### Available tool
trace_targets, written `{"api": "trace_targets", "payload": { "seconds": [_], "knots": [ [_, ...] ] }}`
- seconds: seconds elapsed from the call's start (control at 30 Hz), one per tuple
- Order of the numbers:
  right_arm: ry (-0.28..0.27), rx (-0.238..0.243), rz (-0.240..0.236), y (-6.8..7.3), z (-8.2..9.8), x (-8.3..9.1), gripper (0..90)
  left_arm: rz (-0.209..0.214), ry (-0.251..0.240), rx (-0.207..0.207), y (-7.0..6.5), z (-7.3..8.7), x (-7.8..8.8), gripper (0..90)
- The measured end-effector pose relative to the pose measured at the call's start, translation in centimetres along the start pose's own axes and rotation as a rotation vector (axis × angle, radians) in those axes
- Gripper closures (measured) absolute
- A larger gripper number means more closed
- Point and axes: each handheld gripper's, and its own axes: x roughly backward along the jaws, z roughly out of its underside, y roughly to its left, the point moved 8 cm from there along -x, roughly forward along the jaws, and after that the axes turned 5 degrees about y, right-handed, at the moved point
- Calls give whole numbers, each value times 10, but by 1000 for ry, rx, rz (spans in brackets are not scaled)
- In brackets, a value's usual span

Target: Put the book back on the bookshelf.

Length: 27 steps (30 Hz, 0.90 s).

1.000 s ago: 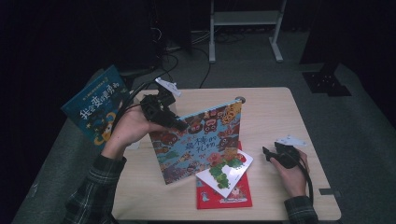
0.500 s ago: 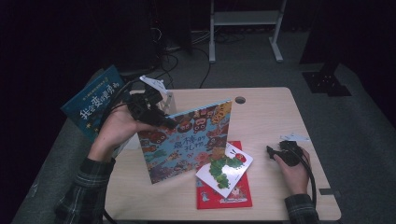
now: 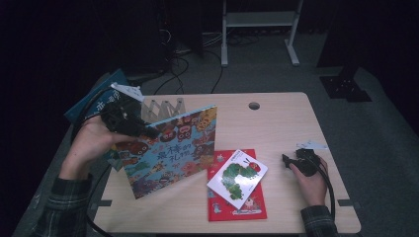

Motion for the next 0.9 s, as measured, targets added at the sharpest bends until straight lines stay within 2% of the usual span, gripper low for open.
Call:
{"api": "trace_targets", "payload": {
  "seconds": [0.13, 0.3, 0.53, 0.9],
  "knots": [
    [0, -4, 0, 0, 0, 0, 369, -6, -24, 36, 8, 15, 12, 807],
    [0, -5, 1, 0, 0, 0, 370, -36, -54, 88, 17, 37, 31, 807],
    [0, -8, 5, -1, 0, 0, 372, -73, -65, 147, 29, 66, 52, 807],
    [-1, -9, 6, -1, 0, 0, 375, -131, -104, 231, 44, 96, 81, 807]
  ]
}}
